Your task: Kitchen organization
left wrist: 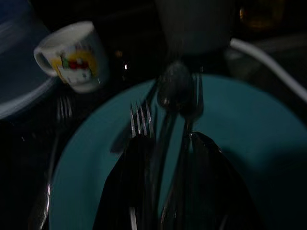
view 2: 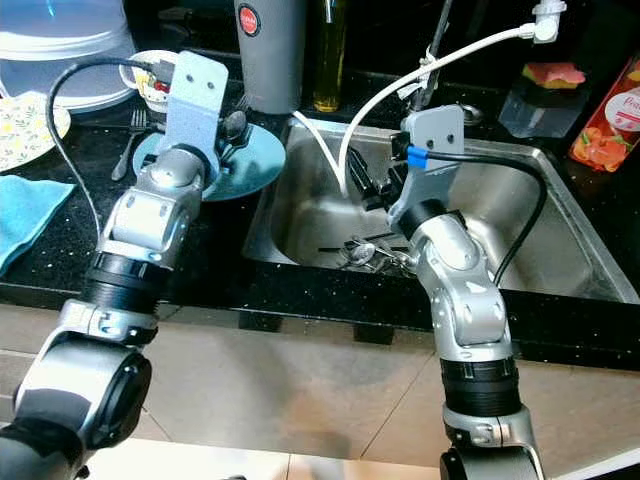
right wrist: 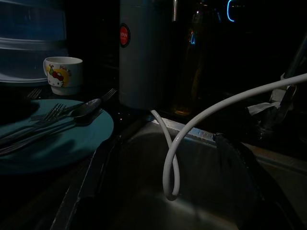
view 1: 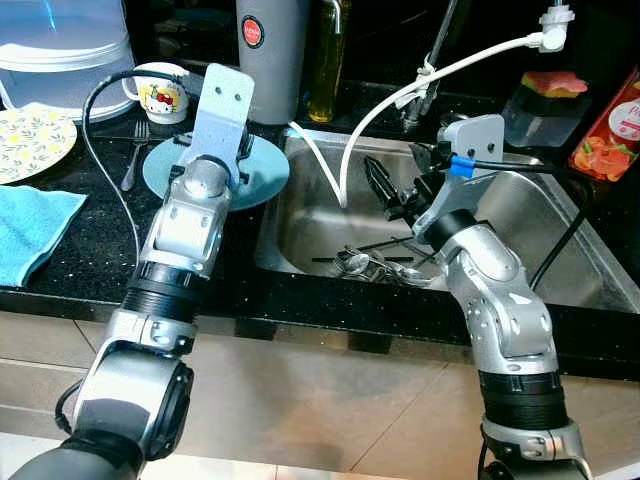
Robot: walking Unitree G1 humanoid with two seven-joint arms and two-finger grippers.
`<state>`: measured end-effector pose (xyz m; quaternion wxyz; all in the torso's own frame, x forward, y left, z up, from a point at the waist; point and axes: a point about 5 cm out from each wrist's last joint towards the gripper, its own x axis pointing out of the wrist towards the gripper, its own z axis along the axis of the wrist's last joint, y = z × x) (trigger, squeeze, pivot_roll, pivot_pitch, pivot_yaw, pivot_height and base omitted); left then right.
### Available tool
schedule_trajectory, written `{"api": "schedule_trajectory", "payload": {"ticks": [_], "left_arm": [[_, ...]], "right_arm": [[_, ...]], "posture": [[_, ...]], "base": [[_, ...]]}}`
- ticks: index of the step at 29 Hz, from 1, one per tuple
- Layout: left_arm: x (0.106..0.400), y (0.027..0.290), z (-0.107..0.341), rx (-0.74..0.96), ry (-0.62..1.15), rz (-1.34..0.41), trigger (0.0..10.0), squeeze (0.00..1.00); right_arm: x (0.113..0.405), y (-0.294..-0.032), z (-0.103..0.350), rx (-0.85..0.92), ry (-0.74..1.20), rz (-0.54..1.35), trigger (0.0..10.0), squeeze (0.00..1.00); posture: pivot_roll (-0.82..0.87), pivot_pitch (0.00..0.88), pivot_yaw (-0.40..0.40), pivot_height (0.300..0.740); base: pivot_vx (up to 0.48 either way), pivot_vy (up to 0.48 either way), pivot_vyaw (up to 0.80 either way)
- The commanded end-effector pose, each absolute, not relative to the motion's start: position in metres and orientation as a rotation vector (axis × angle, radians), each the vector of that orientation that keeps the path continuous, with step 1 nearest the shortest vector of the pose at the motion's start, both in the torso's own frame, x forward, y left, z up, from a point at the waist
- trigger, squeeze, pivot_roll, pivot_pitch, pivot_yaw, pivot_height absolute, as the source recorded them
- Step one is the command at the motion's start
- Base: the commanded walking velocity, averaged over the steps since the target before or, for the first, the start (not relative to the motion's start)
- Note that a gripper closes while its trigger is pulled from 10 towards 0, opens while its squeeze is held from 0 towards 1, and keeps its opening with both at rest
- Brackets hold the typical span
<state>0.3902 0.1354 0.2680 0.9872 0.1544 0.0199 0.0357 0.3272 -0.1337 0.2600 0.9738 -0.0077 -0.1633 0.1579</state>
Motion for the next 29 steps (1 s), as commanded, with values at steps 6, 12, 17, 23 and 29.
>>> {"api": "schedule_trajectory", "payload": {"ticks": [6,12,17,23,29], "left_arm": [[0.393,0.147,0.266,0.321,0.075,0.088,10.0,0.0],[0.394,0.149,0.256,0.276,0.154,0.083,10.0,0.0],[0.394,0.15,0.249,0.203,0.213,0.077,10.0,0.0],[0.397,0.159,0.253,0.17,0.213,0.097,10.0,0.0],[0.399,0.157,0.259,0.18,0.195,0.097,10.0,0.0]], "right_arm": [[0.327,-0.134,0.258,-0.006,-0.333,0.309,10.0,0.0],[0.328,-0.134,0.259,-0.006,-0.332,0.309,10.0,0.0],[0.328,-0.134,0.259,-0.007,-0.332,0.309,10.0,0.0],[0.328,-0.134,0.259,-0.007,-0.334,0.308,10.0,0.0],[0.329,-0.135,0.26,-0.008,-0.34,0.3,10.0,0.0]], "posture": [[0.22,0.034,-0.051,0.74],[0.22,0.035,-0.057,0.74],[0.21,0.035,-0.058,0.74],[0.22,0.026,-0.053,0.74],[0.21,0.029,-0.048,0.74]], "base": [[0.0,0.0,0.0],[0.0,0.0,0.0],[0.0,0.0,0.0],[0.0,0.0,0.0],[0.0,0.0,0.0]]}}
